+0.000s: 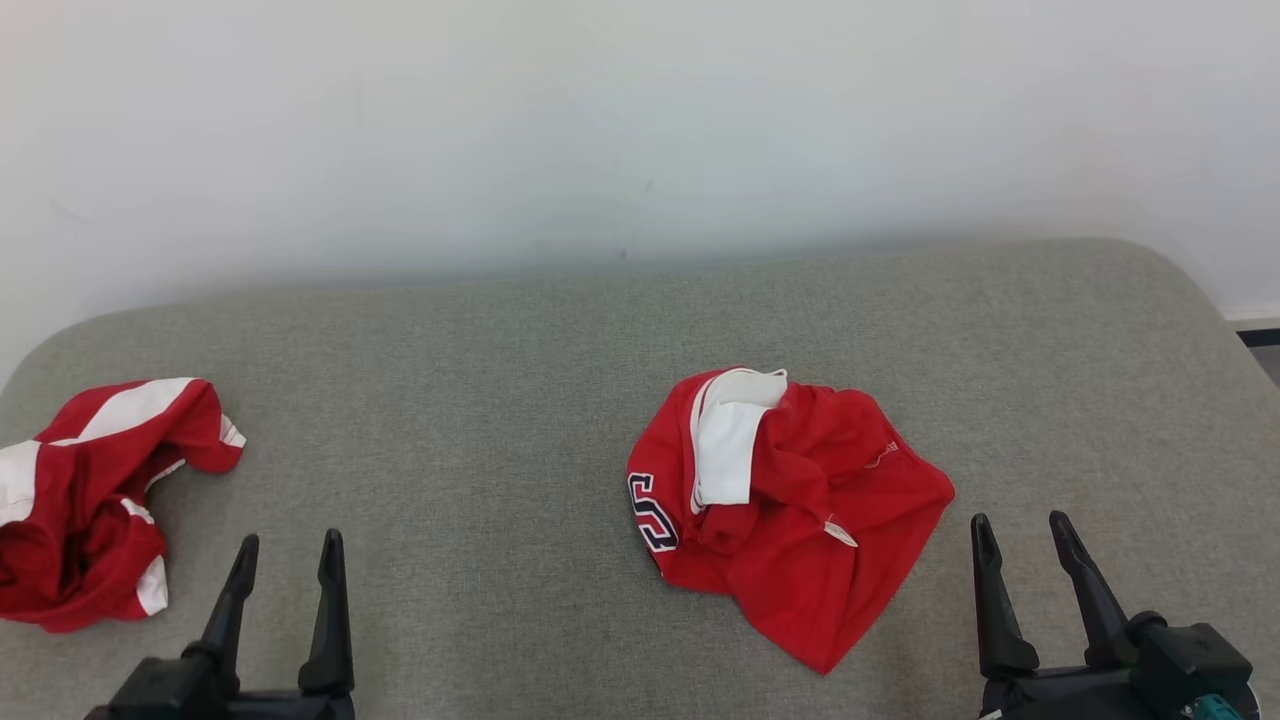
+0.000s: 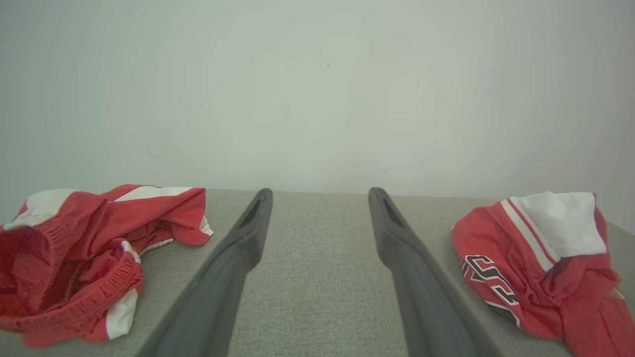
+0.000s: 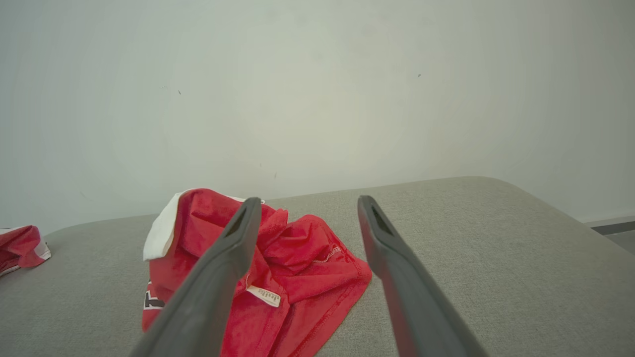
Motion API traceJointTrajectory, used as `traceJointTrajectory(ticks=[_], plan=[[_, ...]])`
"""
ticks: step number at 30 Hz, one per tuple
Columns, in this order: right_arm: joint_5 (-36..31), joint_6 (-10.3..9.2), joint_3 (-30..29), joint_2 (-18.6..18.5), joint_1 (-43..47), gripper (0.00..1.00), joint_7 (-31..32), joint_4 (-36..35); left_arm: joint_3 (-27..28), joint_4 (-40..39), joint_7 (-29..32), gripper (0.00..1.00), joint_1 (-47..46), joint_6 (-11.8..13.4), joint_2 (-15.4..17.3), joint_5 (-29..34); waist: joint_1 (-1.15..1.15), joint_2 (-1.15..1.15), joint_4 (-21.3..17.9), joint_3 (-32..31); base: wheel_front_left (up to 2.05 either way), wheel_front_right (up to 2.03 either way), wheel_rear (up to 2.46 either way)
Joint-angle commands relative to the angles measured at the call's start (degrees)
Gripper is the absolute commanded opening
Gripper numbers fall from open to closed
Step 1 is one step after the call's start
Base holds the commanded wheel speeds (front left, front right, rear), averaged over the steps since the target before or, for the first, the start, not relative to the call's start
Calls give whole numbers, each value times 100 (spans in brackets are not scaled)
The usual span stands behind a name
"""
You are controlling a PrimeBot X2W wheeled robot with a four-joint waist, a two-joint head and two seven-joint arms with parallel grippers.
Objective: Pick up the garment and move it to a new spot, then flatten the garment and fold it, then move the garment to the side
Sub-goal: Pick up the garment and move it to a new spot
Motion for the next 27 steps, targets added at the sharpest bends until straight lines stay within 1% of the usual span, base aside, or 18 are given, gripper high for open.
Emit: traceJointTrajectory(ticks=[1, 13, 22, 27], plan=[[0, -13, -25, 10, 68, 100, -5, 4, 19, -32, -19, 100, 141, 12, -48, 31, 1, 0, 37, -34, 0, 0, 0], [17, -13, -6, 20, 107, 100, 80, 149, 230, 5, -19, 100, 546, -52, -245, 76, 1, 0, 149, -103, 0, 0, 0], [38, -13, -14, -1, 50, 100, 114, 231, 273, 74, -19, 100, 526, -149, -231, 184, 1, 0, 202, -56, 0, 0, 0], [41, -13, 5, 1, 26, 100, 95, 270, 287, 100, -19, 100, 496, -160, -227, 193, 1, 0, 221, -39, 0, 0, 0]])
